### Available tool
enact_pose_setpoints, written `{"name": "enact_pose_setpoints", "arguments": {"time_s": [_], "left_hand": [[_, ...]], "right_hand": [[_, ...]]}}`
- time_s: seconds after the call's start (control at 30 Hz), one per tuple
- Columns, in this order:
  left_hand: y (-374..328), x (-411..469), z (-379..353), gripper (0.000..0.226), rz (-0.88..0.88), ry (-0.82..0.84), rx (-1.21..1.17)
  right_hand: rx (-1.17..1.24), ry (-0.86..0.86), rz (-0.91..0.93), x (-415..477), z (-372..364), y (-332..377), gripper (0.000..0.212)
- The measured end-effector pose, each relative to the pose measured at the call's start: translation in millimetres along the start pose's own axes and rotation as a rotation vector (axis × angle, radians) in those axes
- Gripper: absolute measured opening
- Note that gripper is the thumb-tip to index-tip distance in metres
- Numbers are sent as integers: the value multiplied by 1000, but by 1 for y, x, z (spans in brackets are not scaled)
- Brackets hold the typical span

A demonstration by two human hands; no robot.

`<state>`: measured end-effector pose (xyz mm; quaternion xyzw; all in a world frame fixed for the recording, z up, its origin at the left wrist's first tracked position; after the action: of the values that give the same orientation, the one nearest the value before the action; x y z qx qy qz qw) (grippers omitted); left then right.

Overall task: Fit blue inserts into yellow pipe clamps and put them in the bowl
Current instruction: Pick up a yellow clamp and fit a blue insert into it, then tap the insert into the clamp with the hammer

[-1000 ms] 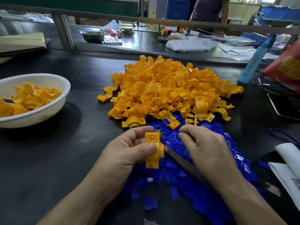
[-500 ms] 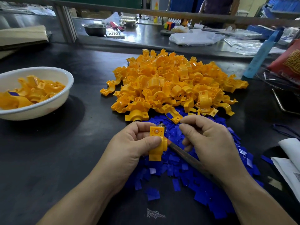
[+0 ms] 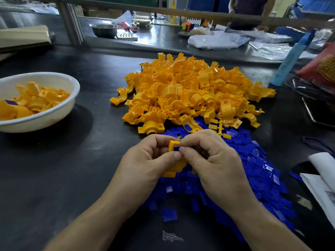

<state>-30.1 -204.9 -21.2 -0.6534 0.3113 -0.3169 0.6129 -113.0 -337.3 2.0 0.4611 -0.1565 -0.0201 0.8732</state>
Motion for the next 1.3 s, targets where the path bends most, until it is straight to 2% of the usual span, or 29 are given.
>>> {"name": "enact_pose_setpoints", "arguments": {"time_s": [0.13,0.23,0.4,0.63,0.97,1.03,1.17,1.23,1.3], "left_hand": [[0,-1,0,27,-6,4,-27],[1,-2,1,27,-2,4,-59],[2,-1,2,26,21,12,-75],[6,0,4,30,45,10,-46],[5,-4,6,20,14,3,-4],[3,-3,7,22,18,-49,19],[-2,-3,26,9,78,-309,69],[-5,-5,41,14,195,-386,65],[-10,-6,53,14,315,-349,68]], "right_hand": [[72,-15,-29,-1,-1,-3,13],[230,53,-92,0,-3,-6,24],[409,125,-103,2,-2,-9,20],[397,117,-82,1,-3,-8,15],[383,107,-45,0,-6,-4,7],[251,99,-46,0,-6,-5,12],[-321,30,-109,-1,11,-9,34],[-499,107,-215,-2,25,-10,42],[-591,229,-302,-4,38,-9,44]]}}
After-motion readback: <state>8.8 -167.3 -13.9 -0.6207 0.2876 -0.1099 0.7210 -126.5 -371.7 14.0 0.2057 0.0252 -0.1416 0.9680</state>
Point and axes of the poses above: each hand's wrist, its own x-axis towards the middle knuckle, its own z-axis out of the back of the hand, y = z × x, the point moved 2 cm from there along x, towards the middle knuckle, and after that the axes turned 12 degrees about y, right-handed, at the moved point
